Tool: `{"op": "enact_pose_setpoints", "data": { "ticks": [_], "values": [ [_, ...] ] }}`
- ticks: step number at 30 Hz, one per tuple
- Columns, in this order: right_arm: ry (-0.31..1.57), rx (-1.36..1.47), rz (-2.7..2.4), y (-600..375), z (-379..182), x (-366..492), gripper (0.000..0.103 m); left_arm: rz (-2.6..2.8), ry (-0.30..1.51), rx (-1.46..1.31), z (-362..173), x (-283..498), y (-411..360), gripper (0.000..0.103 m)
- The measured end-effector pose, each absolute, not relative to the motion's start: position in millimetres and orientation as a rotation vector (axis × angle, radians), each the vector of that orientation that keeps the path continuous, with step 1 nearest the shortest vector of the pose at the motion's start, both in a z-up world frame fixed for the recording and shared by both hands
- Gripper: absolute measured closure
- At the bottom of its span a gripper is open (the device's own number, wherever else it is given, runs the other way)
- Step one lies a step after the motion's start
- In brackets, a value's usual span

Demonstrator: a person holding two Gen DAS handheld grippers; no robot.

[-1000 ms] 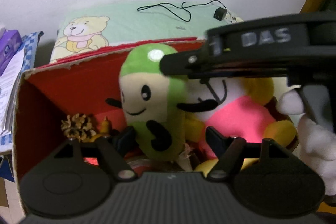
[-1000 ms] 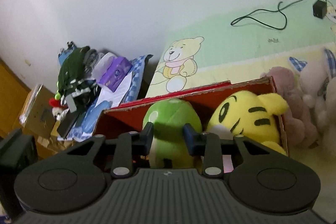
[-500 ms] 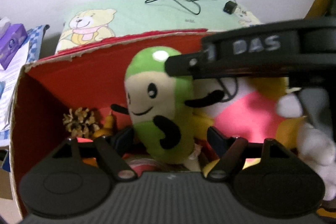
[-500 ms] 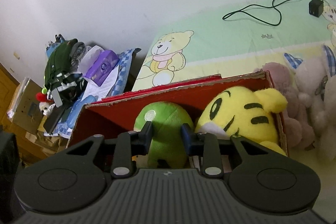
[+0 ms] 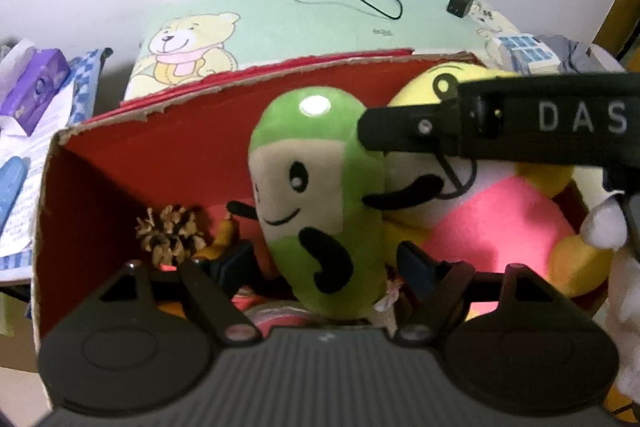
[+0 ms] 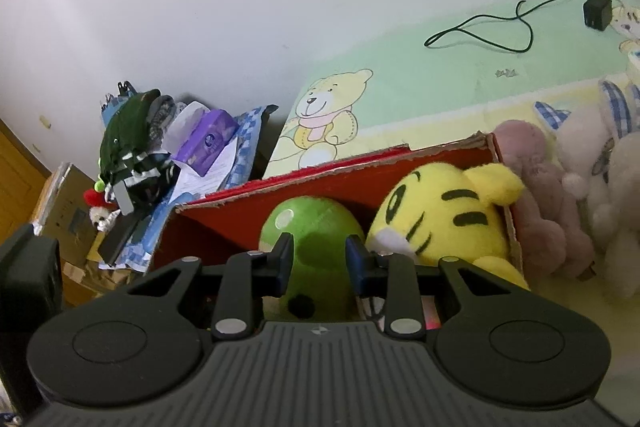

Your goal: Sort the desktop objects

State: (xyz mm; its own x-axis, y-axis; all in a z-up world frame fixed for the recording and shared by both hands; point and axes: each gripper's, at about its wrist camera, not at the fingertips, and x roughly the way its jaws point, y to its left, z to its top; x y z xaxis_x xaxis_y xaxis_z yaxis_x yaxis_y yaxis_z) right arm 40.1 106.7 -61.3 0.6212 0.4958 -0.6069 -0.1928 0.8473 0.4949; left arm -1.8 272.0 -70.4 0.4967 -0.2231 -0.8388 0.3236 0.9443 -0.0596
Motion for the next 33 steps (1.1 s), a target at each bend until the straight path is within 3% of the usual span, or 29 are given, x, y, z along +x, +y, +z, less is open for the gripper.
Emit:
{"op": "enact_pose_setpoints", "data": {
  "ticks": [4,33],
  "values": [
    [0.810,0.383,0.381,106,-64,39,0.082,-0.308,1.012,0.111,-72,-2,271,0.024],
    [0.816,0.356,0.446,101,-73,18,0.083,-0.169,1.013,0.150,-72,-10,265,0.010]
  ]
}}
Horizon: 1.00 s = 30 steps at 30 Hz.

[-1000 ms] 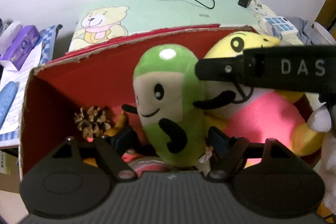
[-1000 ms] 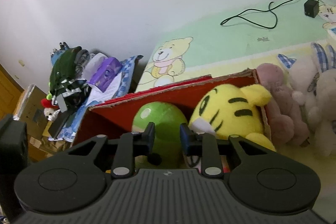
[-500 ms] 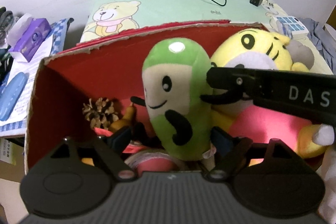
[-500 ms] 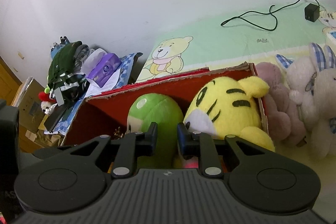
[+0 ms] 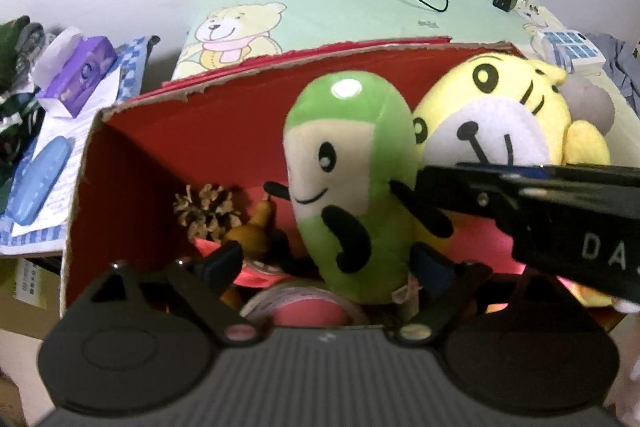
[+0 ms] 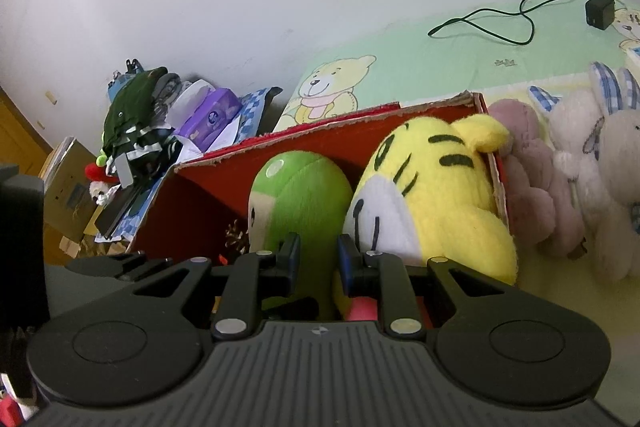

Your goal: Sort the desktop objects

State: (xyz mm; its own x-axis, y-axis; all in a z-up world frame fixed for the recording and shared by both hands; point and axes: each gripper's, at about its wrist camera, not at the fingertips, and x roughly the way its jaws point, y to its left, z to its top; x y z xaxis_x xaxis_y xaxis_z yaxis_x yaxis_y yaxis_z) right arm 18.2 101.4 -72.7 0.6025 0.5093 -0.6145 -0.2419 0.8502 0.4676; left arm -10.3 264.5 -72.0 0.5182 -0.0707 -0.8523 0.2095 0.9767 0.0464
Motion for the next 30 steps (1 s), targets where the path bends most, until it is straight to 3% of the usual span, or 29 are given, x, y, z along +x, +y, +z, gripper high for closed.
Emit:
{"op": "enact_pose_setpoints", "data": {
  "ticks": [30],
  "values": [
    [0.794,0.317,0.514,98.0,-78.7,9.3,0.086,-0.104,0.959,0.233,-71.5,-18.3,255.5,0.004]
  ]
}}
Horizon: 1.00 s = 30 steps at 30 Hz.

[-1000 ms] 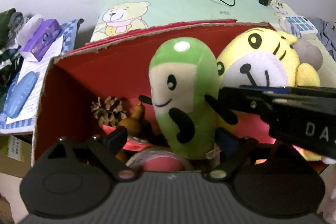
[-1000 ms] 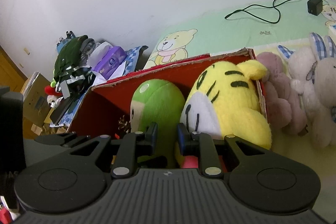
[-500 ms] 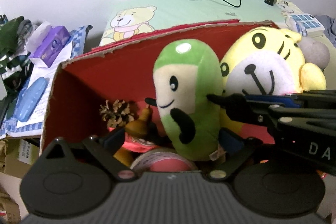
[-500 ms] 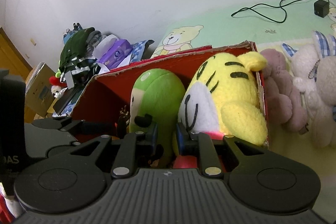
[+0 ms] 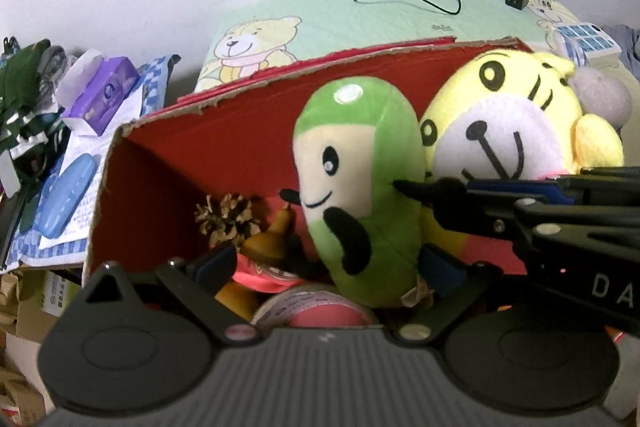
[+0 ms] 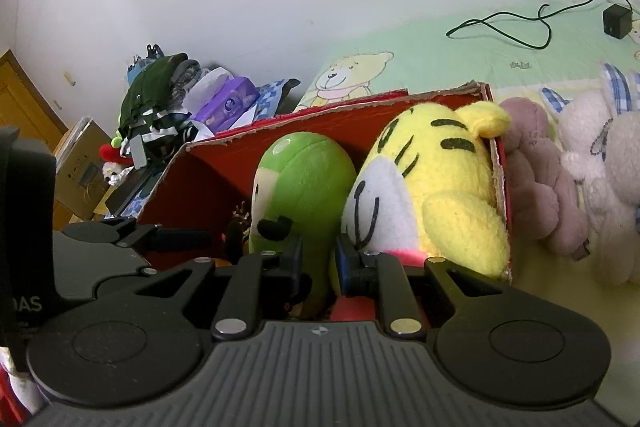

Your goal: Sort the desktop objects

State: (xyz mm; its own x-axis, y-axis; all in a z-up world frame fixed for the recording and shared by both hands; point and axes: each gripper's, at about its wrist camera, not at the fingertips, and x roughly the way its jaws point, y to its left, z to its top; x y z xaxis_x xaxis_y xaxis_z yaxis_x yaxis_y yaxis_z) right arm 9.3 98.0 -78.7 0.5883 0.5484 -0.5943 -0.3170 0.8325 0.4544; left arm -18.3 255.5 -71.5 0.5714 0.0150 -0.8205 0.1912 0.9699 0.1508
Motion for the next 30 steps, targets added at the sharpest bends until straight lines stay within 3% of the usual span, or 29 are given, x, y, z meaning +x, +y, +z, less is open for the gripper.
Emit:
{"op": "enact_pose_setpoints", "data": {
  "ticks": [15,17,25,30],
  "values": [
    [0.714,0.356,0.490,92,-77,-6,0.082,-0.127,0.856,0.376,-66,-31,244,0.005],
    [0.685,0.466,0.509,76,-71,-10,0.077,-0.133,0.831,0.396,-59,-36,245,0.005],
    [0.569,0.665,0.427,-15,-51,-20,0.075,-0.153,0.770,0.268,-8,-34,252,0.010],
    [0.592,0.711,0.277,-79,-64,-18,0.064,-0.329,0.722,0.144,21,-36,203,0.010]
  ]
}}
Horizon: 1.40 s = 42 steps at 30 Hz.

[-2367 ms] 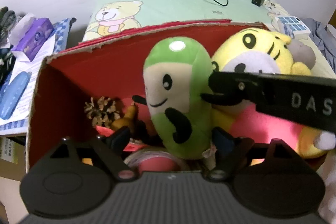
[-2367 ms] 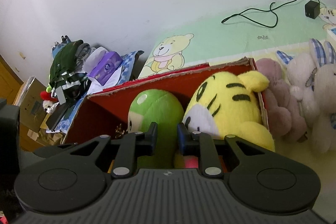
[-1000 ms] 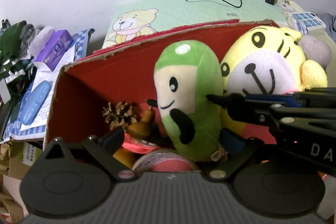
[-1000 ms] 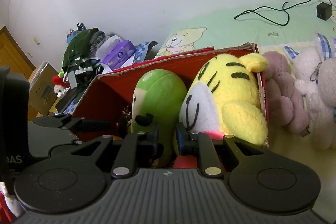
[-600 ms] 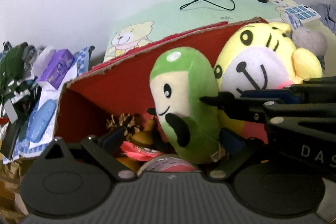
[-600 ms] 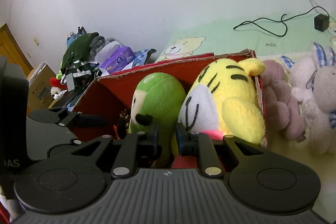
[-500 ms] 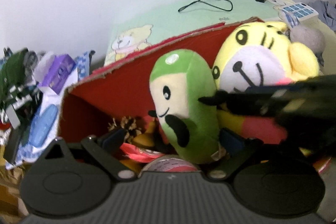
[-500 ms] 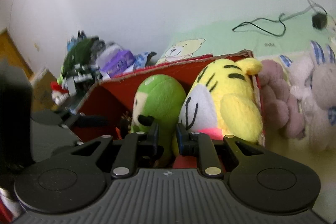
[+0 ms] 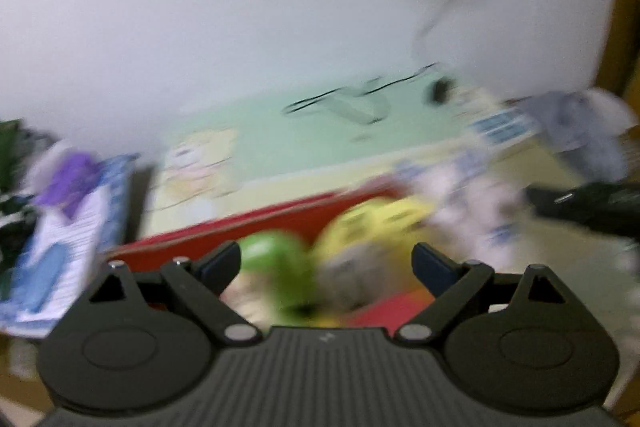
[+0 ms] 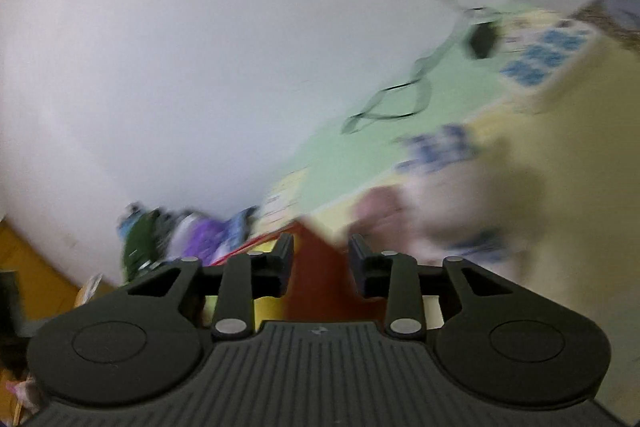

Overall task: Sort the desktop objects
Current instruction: 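Move the right gripper out of the box to the white bunny plush, then grasp the white bunny with blue plaid ears in the right gripper and lift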

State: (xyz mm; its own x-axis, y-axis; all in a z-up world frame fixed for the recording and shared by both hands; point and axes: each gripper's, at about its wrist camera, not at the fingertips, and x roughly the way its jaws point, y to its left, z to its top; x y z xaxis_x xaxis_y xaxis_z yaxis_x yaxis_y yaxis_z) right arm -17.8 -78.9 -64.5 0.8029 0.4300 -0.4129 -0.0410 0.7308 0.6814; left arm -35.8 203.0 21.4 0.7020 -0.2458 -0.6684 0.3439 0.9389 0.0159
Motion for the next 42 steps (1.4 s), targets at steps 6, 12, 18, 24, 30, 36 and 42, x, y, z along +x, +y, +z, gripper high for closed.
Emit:
{"op": "enact_pose_setpoints", "data": {
  "ticks": [6,12,18,24,30,36,42],
  "values": [
    [0.664,0.743,0.209,-146,-91,-5,0.058,-0.510,0.756,0.126,9,-30,103,0.009],
    [0.745,0.758,0.336,-177,-117,21,0.054,-0.474,0.789,0.270,-38,-20,20,0.011],
    [0.823,0.772,0.470,-194,-137,52,0.053,-0.382,0.842,0.263,-81,11,3,0.015],
    [0.864,0.757,0.605,-187,-147,79,0.053,-0.330,0.954,0.187,-108,37,8,0.029],
    [0.897,0.768,0.737,-168,-154,99,0.046,-0.290,1.008,0.113,-112,50,17,0.034],
    [0.923,0.865,0.776,-169,-165,108,0.047,-0.273,1.012,0.115,-109,50,15,0.037],
    [0.926,0.860,0.782,-184,-150,87,0.050,-0.324,1.008,0.117,-97,35,9,0.037]
  ]
}}
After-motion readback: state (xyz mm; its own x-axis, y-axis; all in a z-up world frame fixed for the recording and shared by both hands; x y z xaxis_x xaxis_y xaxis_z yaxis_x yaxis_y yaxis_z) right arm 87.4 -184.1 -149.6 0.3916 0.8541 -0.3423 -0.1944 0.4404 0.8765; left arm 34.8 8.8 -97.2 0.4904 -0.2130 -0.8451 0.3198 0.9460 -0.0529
